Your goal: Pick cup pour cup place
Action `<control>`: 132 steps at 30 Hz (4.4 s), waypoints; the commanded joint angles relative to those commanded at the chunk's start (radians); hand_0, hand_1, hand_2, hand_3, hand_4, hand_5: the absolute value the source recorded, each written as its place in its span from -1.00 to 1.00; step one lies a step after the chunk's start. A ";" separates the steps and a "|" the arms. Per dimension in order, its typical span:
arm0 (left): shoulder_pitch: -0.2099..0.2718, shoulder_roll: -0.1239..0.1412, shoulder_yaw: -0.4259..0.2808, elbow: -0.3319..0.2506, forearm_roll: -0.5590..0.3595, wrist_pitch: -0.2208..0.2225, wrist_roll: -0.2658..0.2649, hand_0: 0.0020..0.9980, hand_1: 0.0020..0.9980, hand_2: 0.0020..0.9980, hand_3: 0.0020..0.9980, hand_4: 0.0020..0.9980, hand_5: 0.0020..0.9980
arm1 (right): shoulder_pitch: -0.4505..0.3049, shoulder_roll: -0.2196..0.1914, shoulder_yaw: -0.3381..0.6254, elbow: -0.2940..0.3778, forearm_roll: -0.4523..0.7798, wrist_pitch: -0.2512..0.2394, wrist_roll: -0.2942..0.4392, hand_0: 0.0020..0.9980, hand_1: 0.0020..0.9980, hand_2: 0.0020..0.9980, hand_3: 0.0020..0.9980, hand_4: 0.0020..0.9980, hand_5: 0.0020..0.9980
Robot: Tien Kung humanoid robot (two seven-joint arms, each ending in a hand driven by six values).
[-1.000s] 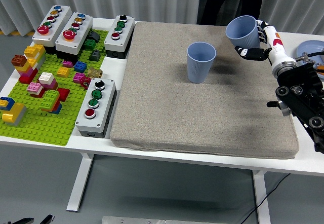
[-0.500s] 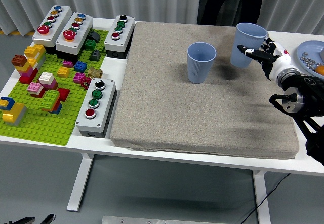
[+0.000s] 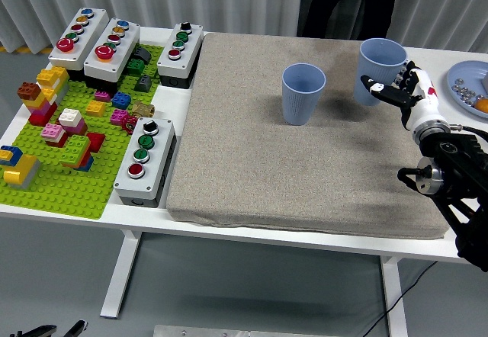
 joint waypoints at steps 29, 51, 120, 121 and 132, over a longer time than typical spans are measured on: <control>0.003 -0.006 -0.022 0.000 0.031 -0.002 0.008 0.53 0.56 0.65 0.45 0.01 0.99 | -0.073 0.057 -0.084 -0.134 0.050 -0.030 0.266 0.55 0.33 0.05 0.08 0.19 -1.00; 0.000 -0.005 -0.012 0.000 0.023 -0.003 0.005 0.53 0.56 0.65 0.46 0.01 1.00 | -0.073 0.048 -0.080 -0.119 0.004 0.003 0.242 0.69 0.52 0.46 0.65 0.50 -0.94; 0.003 -0.005 -0.019 0.000 0.031 -0.004 0.007 0.52 0.56 0.64 0.43 0.01 0.97 | -0.126 -0.004 -0.030 -0.049 -0.146 0.086 0.067 0.85 0.75 0.99 1.00 0.77 -0.72; 0.003 -0.005 -0.019 0.000 0.031 -0.004 0.007 0.52 0.56 0.64 0.43 0.01 0.97 | -0.126 -0.004 -0.029 -0.048 -0.147 0.087 0.066 0.86 0.76 1.00 1.00 0.77 -0.72; 0.004 -0.003 -0.022 0.000 0.030 -0.004 0.004 0.52 0.56 0.64 0.43 0.01 0.97 | -0.169 -0.051 0.006 0.037 -0.178 0.083 0.041 0.86 0.76 1.00 1.00 0.77 -0.70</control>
